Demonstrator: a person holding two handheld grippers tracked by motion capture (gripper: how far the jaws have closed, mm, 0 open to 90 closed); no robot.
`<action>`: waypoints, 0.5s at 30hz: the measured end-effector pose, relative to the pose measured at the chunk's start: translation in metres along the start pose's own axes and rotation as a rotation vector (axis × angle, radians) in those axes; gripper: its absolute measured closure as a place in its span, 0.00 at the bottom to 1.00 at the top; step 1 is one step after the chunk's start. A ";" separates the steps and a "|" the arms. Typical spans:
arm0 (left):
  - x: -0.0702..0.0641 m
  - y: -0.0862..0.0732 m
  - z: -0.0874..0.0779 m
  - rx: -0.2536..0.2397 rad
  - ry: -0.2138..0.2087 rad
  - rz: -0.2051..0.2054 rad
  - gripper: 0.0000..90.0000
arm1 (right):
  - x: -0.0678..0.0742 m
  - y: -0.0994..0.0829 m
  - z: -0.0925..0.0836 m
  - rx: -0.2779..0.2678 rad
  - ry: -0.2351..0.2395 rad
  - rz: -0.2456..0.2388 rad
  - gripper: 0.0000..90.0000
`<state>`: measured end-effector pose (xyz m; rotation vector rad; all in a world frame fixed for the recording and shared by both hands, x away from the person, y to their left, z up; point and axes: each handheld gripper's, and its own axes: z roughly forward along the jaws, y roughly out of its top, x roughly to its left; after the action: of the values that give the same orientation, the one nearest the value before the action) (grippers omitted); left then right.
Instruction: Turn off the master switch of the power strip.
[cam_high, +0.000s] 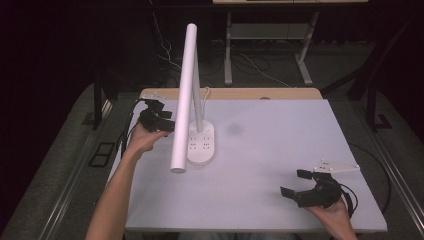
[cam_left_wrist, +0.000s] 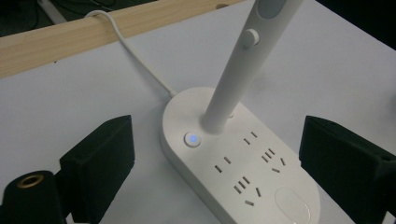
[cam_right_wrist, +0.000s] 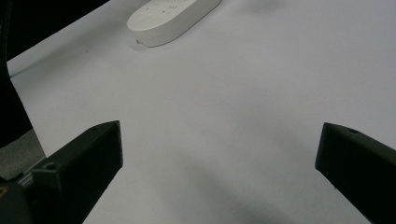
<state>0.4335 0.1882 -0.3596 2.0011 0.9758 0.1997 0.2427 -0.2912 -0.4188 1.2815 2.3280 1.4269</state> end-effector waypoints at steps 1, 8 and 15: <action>0.000 0.000 0.001 -0.003 0.002 -0.004 0.12 | 0.000 0.000 0.000 0.000 0.000 -0.001 0.00; 0.004 -0.001 0.007 -0.018 0.000 -0.022 0.15 | 0.000 0.000 0.000 -0.001 0.001 0.000 0.00; 0.009 -0.002 0.014 -0.028 0.001 -0.035 0.17 | 0.000 0.000 0.000 0.001 0.002 -0.001 0.00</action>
<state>0.4448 0.1862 -0.3713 1.9576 1.0027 0.1946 0.2427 -0.2916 -0.4188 1.2789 2.3307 1.4278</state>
